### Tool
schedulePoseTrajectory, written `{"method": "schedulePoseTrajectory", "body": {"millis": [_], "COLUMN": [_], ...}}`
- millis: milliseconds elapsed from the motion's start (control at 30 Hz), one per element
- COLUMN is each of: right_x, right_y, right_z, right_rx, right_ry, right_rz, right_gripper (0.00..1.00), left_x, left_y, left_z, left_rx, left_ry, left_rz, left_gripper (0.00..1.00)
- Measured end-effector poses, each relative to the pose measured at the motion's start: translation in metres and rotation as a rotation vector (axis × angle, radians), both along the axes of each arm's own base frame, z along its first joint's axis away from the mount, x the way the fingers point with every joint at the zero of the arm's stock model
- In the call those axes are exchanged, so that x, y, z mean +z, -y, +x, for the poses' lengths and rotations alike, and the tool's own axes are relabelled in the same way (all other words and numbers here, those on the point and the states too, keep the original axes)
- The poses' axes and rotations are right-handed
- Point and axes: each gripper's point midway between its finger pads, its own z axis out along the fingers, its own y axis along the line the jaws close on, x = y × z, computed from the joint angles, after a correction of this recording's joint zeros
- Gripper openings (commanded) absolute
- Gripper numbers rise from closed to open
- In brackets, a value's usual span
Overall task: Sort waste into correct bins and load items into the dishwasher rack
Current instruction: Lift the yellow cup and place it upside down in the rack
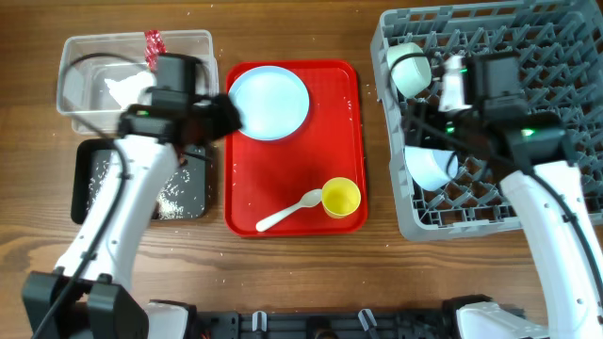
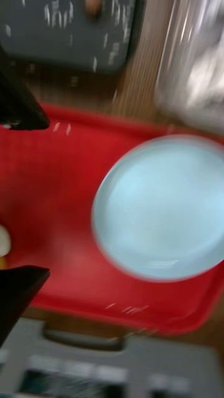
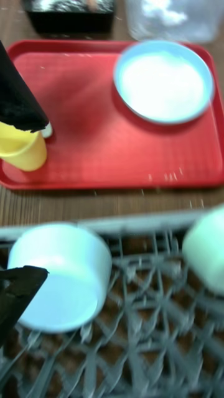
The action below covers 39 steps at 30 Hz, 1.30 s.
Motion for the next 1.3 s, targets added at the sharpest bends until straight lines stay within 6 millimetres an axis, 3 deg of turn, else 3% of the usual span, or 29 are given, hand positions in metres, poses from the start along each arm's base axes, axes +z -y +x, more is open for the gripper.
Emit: {"method": "schedulePoseTrajectory", "body": {"millis": [67, 133, 200, 233, 300, 333, 433, 567, 667, 733, 800, 867, 933, 967, 1033, 1100, 1300], "right_x": [-0.002, -0.002, -0.003, -0.003, -0.005, -0.005, -0.005, -0.006, -0.007, -0.008, -0.001, 0.02, 0.051, 0.054, 0.096, 0.118, 0.136], "right_y": [0.025, 0.03, 0.03, 0.03, 0.03, 0.03, 0.03, 0.03, 0.03, 0.028, 0.011, -0.023, -0.065, -0.068, -0.098, -0.116, -0.155], "right_z": [0.001, 0.001, 0.0, -0.001, -0.003, -0.004, -0.004, -0.006, -0.008, -0.009, -0.003, 0.013, 0.017, 0.017, 0.01, -0.002, -0.035], "right_rx": [-0.075, -0.088, -0.088, -0.088, -0.088, -0.088, -0.088, -0.088, -0.078, -0.064, 0.026, 0.205, 0.435, 0.456, 0.686, 0.829, 1.037], "right_ry": [-0.015, -0.017, -0.021, -0.025, -0.035, -0.039, -0.04, -0.046, -0.056, -0.059, -0.016, 0.115, 0.264, 0.281, 0.46, 0.544, 0.586], "right_rz": [-0.009, -0.011, -0.011, -0.012, -0.012, -0.013, -0.013, -0.014, -0.02, -0.017, 0.048, 0.19, 0.38, 0.387, 0.558, 0.631, 0.716], "right_gripper": [0.75, 0.75, 0.75, 0.75, 0.75, 0.75, 0.75, 0.78, 0.81, 0.81, 0.82, 0.82, 0.86, 0.88, 0.91, 0.92, 0.89], "left_x": [-0.003, -0.009, -0.023, -0.032, -0.057, -0.068, -0.09, -0.101, -0.096, -0.056, 0.015, 0.073, 0.115, 0.123, 0.147, 0.161, 0.185], "left_y": [0.06, 0.111, 0.149, 0.158, 0.172, 0.176, 0.174, 0.171, 0.162, 0.148, 0.129, 0.11, 0.086, 0.082, 0.086, 0.093, 0.132], "left_z": [-0.02, -0.048, -0.074, -0.081, -0.095, -0.099, -0.104, -0.104, -0.1, -0.069, -0.032, -0.012, 0.001, 0.0, -0.011, -0.021, -0.06], "left_rx": [-0.212, -0.41, -0.563, -0.603, -0.663, -0.681, -0.695, -0.692, -0.645, -0.545, -0.451, -0.422, -0.436, -0.454, -0.555, -0.63, -0.862], "left_ry": [0.0, -0.001, -0.02, -0.04, -0.098, -0.126, -0.186, -0.211, -0.23, -0.154, 0.017, 0.151, 0.241, 0.244, 0.274, 0.289, 0.291], "left_rz": [-0.003, 0.006, 0.033, 0.049, 0.078, 0.092, 0.123, 0.149, 0.156, 0.094, -0.063, -0.268, -0.475, -0.536, -0.687, -0.763, -0.894], "left_gripper": [0.66, 0.65, 0.62, 0.61, 0.55, 0.47, 0.04, 0.04, 0.04, 0.04, 0.04, 0.04, 0.04, 0.04, 0.04, 0.04, 0.04]}}
